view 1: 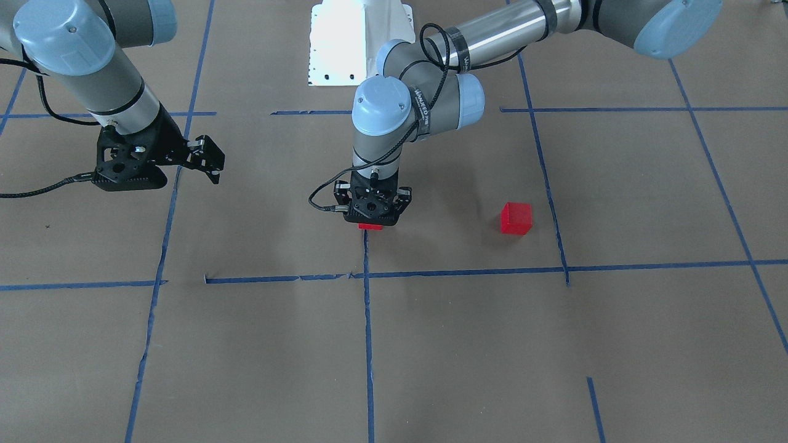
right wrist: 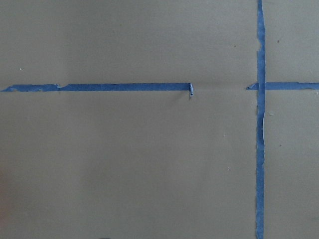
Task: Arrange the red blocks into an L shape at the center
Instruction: 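Carry the red cube with the left gripper beside the center cube, then lower the cube against the center cube, farther from the robot, and release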
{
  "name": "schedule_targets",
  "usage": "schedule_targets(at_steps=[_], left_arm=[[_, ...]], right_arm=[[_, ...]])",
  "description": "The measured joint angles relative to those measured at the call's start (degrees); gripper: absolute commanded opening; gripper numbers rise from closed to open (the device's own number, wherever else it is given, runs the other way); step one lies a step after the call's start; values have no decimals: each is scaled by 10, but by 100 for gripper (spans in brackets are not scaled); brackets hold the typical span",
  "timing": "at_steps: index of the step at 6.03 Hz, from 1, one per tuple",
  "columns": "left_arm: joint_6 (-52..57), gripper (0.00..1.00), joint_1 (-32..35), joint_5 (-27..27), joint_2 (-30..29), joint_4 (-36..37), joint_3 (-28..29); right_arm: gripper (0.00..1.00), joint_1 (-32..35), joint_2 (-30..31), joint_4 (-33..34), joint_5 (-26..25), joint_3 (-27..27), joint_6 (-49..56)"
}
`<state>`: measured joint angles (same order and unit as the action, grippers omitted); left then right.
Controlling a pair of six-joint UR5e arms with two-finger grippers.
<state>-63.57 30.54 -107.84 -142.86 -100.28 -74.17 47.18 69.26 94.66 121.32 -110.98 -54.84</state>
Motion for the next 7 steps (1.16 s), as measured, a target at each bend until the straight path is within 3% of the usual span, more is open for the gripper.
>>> schedule_targets(at_steps=[5, 7], left_arm=[[-27, 0, -10, 0, 1, 1, -3], [-30, 10, -10, 0, 1, 1, -4]], right_arm=[[100, 0, 1, 0, 1, 3, 1], [100, 0, 1, 0, 0, 4, 1]])
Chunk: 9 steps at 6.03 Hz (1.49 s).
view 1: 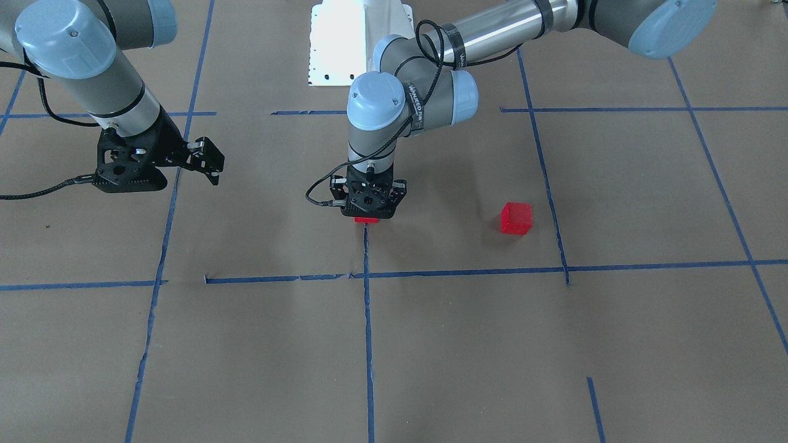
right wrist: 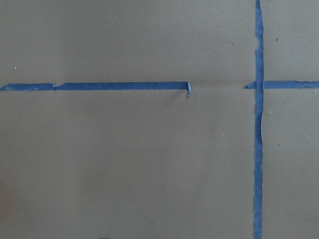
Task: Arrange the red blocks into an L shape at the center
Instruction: 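Lower the cube against the center cube, farther from the robot, and release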
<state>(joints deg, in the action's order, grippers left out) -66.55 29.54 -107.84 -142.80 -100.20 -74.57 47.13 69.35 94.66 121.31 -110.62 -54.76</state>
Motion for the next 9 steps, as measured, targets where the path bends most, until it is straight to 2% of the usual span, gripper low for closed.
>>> schedule_targets(at_steps=[2, 3, 4, 9], left_arm=[[0, 29, 0, 0, 2, 0, -1], [0, 58, 0, 0, 2, 0, -2], [0, 98, 0, 1, 3, 0, -3], [-1, 100, 0, 17, 6, -1, -25]], right_arm=[[100, 0, 0, 0, 0, 0, 0], [100, 0, 0, 0, 0, 0, 0], [100, 0, 0, 0, 0, 0, 0], [100, 1, -1, 0, 0, -1, -1]])
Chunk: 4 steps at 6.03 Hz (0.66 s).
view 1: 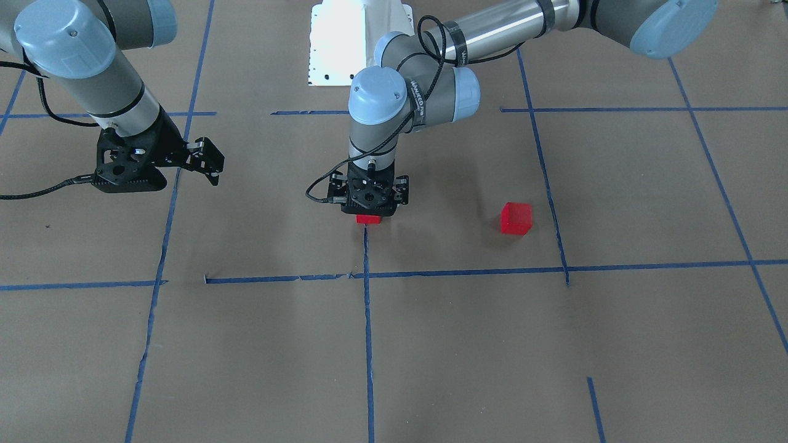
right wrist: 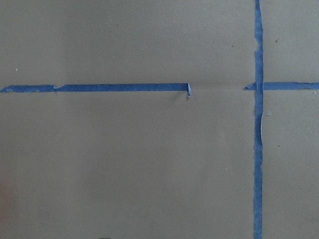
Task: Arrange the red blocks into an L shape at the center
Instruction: 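Move the left gripper to the last red cube and grasp it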
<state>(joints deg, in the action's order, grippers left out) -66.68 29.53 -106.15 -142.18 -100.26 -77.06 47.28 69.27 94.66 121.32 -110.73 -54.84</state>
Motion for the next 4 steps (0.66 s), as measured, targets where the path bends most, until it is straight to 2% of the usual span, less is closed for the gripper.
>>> schedule_targets(at_steps=[2, 4], left_arm=[[8, 100, 28, -5, 17, 0, -32], [89, 100, 105, -85, 98, 0, -82]], right_arm=[[100, 12, 0, 0, 4, -2, 1], [100, 18, 6, 4, 8, -16, 1]])
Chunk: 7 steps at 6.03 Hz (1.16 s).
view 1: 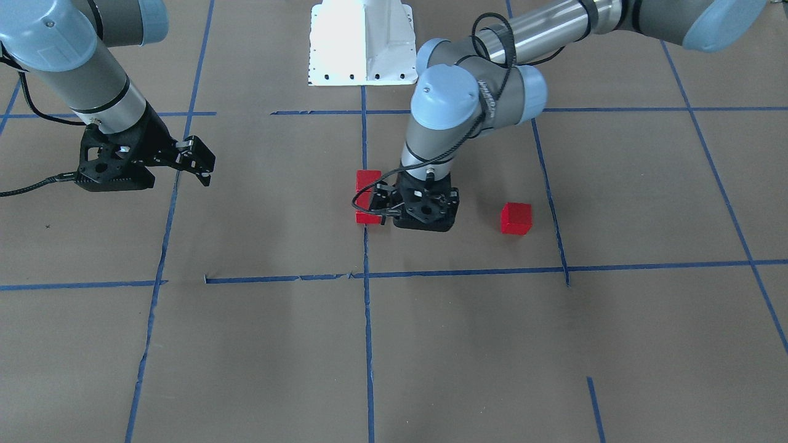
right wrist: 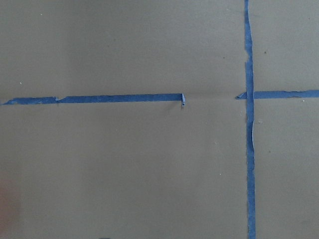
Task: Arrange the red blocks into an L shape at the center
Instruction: 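Move the left gripper to the last red cube and grasp it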
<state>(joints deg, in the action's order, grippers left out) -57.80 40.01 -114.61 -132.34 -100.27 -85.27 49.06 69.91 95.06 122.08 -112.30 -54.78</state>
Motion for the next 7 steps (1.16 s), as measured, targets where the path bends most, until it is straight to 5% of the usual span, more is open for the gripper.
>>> schedule_targets(at_steps=[4, 7], left_arm=[[113, 100, 57, -47, 148, -24, -64], [74, 100, 42, -46, 163, -41, -54]], right_arm=[[100, -4, 9, -3, -6, 3, 0], [100, -5, 9, -5, -7, 4, -2]])
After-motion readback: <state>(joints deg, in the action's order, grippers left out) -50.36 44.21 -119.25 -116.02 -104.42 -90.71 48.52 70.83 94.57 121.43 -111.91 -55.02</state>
